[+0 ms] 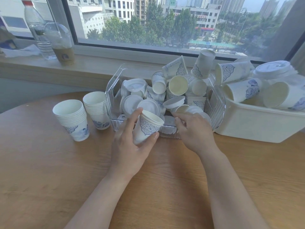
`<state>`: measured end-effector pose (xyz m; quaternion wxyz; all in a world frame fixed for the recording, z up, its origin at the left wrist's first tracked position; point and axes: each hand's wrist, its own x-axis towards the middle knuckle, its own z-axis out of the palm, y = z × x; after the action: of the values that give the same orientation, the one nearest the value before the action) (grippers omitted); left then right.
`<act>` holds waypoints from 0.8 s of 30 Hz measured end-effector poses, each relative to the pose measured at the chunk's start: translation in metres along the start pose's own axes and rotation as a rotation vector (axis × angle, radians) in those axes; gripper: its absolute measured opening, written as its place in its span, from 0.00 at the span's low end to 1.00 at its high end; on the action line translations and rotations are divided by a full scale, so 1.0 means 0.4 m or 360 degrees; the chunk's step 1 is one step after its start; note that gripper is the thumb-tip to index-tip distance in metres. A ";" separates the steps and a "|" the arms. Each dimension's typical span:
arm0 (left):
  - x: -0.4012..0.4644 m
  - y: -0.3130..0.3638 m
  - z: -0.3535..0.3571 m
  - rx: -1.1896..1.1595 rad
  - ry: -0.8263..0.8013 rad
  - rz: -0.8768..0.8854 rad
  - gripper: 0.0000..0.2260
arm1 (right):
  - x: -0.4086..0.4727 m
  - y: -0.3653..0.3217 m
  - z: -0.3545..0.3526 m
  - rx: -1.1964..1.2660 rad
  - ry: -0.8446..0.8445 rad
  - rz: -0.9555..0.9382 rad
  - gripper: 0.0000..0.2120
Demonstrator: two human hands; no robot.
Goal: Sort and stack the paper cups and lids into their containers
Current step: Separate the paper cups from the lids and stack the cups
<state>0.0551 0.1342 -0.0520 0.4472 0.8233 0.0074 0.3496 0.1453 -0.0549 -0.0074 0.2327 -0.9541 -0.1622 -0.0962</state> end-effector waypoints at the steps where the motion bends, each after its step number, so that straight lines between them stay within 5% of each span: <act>1: 0.000 0.000 0.001 0.0000 -0.0001 0.0003 0.33 | 0.000 0.000 0.000 0.0022 0.0008 0.0003 0.18; 9: 0.000 0.004 0.000 0.0003 -0.0002 0.0008 0.33 | 0.008 -0.002 0.014 -0.0154 -0.0068 0.0039 0.21; 15: 0.002 0.007 0.002 -0.0018 -0.0010 -0.0002 0.32 | 0.003 0.013 0.023 0.0407 0.0444 0.0044 0.11; 24: 0.002 0.007 -0.001 -0.0005 -0.0045 0.0006 0.32 | 0.003 0.019 0.003 0.0721 0.0734 0.0136 0.03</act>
<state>0.0546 0.1330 -0.0491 0.4478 0.8274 -0.0011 0.3389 0.1491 -0.0603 -0.0114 0.4736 -0.8370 -0.0822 -0.2614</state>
